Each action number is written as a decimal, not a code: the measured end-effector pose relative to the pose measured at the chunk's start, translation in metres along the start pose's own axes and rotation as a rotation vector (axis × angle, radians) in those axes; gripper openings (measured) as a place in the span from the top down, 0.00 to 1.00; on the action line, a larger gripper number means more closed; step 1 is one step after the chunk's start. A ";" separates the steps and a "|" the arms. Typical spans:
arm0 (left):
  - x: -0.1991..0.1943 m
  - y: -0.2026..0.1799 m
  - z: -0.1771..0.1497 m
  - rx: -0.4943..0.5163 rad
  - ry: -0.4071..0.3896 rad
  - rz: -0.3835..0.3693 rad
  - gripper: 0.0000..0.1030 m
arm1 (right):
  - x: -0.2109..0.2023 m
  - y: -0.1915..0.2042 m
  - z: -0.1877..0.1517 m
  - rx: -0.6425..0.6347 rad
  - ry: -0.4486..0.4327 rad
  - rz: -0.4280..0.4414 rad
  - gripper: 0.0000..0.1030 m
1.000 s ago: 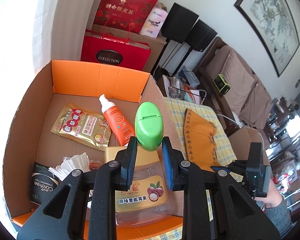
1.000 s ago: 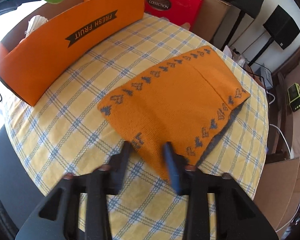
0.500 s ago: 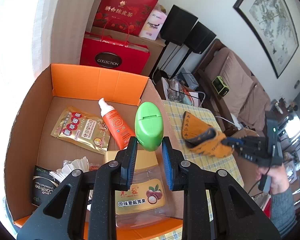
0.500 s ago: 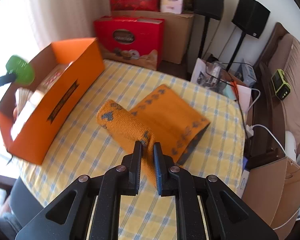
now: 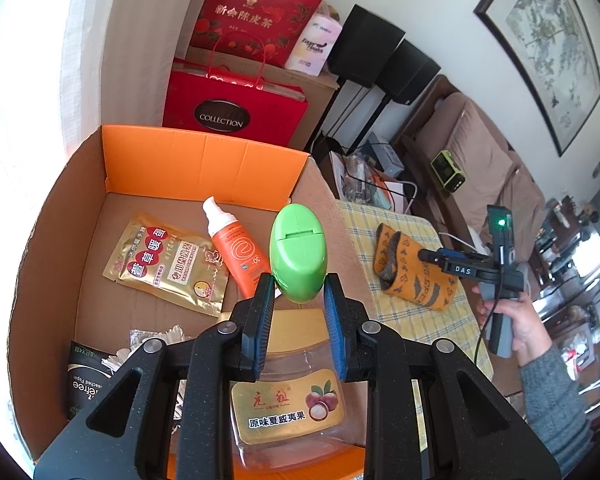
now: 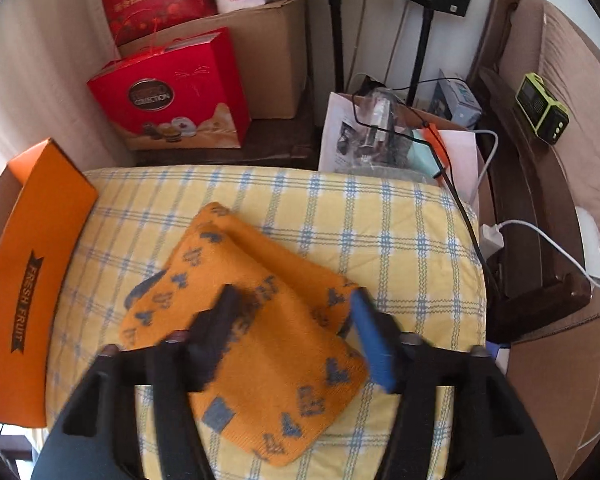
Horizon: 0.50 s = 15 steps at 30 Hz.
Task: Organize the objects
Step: 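Lift the folded orange cloth with the right gripper while the left gripper holds the egg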
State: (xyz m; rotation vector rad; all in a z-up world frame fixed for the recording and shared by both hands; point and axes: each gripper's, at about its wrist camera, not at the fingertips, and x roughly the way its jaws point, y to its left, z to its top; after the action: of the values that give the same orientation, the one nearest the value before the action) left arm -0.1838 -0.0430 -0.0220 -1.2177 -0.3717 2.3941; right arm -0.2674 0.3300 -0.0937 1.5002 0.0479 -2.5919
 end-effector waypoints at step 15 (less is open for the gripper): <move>0.002 0.003 0.003 -0.009 0.003 0.001 0.78 | 0.004 -0.011 -0.006 0.096 -0.004 0.117 0.87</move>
State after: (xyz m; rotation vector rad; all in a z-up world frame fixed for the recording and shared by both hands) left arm -0.1882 -0.0448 -0.0227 -1.2253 -0.3808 2.3939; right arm -0.2653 0.3410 -0.1007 1.4816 -0.1618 -2.5372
